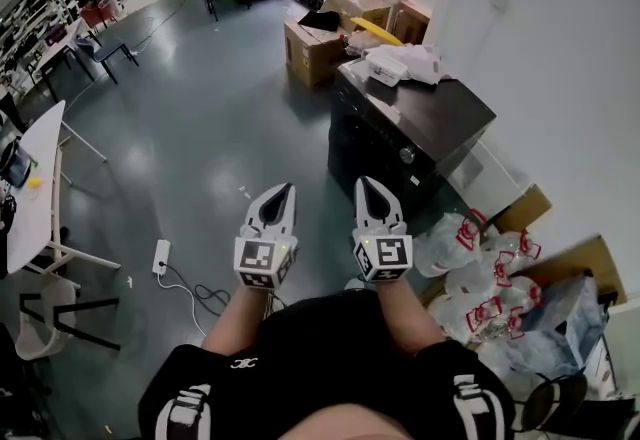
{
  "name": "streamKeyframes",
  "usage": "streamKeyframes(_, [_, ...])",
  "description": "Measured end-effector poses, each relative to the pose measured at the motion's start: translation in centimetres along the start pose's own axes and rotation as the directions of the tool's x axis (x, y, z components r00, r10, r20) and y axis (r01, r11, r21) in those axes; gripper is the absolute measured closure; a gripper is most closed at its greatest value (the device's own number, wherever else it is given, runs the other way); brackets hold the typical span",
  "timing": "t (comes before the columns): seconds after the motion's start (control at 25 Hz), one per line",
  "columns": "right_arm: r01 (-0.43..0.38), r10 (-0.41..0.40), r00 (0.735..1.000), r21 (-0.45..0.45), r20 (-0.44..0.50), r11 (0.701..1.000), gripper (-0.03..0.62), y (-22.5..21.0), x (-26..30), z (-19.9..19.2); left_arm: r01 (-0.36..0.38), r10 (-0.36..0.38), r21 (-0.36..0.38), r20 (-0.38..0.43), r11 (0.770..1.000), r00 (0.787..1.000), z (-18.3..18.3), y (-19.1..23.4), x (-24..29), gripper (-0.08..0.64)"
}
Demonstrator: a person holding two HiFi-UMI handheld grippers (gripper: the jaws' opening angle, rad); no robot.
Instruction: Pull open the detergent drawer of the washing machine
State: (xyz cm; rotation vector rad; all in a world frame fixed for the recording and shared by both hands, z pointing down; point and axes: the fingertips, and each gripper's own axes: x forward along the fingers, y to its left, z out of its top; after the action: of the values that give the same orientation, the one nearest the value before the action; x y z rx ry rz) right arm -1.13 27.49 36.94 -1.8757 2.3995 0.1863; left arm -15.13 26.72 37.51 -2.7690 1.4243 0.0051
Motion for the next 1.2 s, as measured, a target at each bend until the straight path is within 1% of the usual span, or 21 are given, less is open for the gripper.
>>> streamKeyframes(0.24, [-0.012,0.012,1.000,0.004,0.009,1.000,0.591,-0.6,2.1,-0.9,-0.018,0.018,-0.003,-0.004,1.000,1.000,-0.8,1.4,1.5,0.565])
streamKeyframes(0.48, [-0.039,0.039,0.999,0.000,0.029,0.999,0.591,-2.4,6.6,-1.9,-0.055,0.055,-0.006,-0.009,0.998,0.998,-1.6,3.9,4.9,0.565])
streamKeyframes(0.6, [-0.047,0.046,0.999,0.008,0.026,0.999,0.591,-3.7,9.6,-2.4,-0.066,0.066,0.000,0.000,0.998,0.998,-1.9,5.4,7.6,0.565])
streamKeyframes(0.72, [-0.047,0.047,0.998,-0.008,0.035,0.999,0.591,-5.7,13.1,-2.7,-0.076,0.076,0.013,0.007,0.997,0.997,-1.9,6.8,10.9,0.565])
streamKeyframes(0.96, [-0.026,0.025,0.999,0.015,0.039,1.000,0.591,-10.8,19.2,-3.9,-0.081,0.081,0.033,-0.014,0.996,0.997,-2.5,8.6,17.8,0.565])
streamKeyframes(1.04, [-0.025,0.025,0.999,0.023,0.029,0.999,0.591,-12.0,20.9,-4.6,-0.072,0.072,0.027,-0.018,0.997,0.997,-2.7,9.0,20.1,0.565])
streamKeyframes(1.2, [-0.026,0.026,1.000,0.046,0.001,0.999,0.591,-15.0,24.4,-6.2,-0.039,0.038,-0.009,-0.028,0.999,0.999,-3.6,9.2,24.8,0.565])
